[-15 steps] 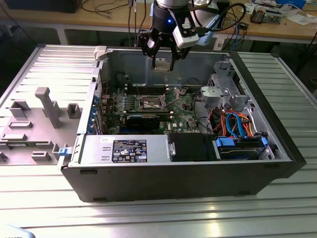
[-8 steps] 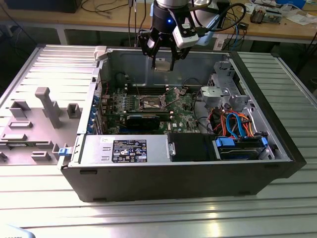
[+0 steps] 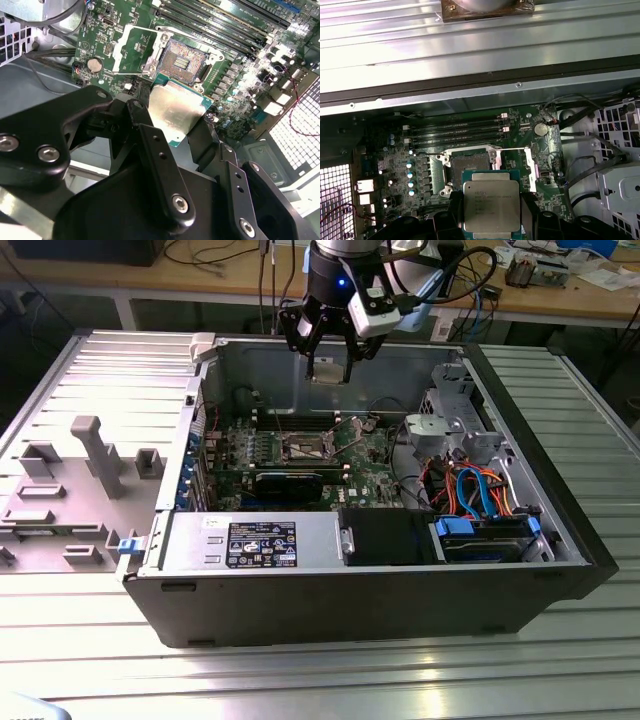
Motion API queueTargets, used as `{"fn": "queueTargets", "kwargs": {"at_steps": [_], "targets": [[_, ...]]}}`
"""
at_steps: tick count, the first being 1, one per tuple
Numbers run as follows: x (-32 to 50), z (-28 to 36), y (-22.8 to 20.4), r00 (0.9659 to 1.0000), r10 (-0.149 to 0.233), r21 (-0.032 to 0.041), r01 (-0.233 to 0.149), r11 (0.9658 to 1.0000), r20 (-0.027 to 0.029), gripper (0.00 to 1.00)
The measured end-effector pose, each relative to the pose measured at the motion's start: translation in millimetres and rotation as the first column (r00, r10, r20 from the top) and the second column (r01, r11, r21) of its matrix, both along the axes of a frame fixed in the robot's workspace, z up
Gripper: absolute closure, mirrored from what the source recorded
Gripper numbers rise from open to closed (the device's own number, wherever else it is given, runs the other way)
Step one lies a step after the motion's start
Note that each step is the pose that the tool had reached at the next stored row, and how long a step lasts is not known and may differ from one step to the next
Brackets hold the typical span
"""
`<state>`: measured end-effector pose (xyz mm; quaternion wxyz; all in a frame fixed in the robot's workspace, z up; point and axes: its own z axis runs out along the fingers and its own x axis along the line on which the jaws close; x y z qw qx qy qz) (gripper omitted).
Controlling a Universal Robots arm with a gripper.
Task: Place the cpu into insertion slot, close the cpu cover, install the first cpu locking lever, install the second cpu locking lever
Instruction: 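Place the cpu into insertion slot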
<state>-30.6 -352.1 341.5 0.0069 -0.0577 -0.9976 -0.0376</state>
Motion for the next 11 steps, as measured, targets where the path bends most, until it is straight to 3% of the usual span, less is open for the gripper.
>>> {"fn": "queueTargets", "kwargs": {"at_steps": [11], "targets": [[0.0, 0.0, 0.0, 1.0, -0.008, -0.0008, 0.008, 1.0, 0.0, 0.45]]}}
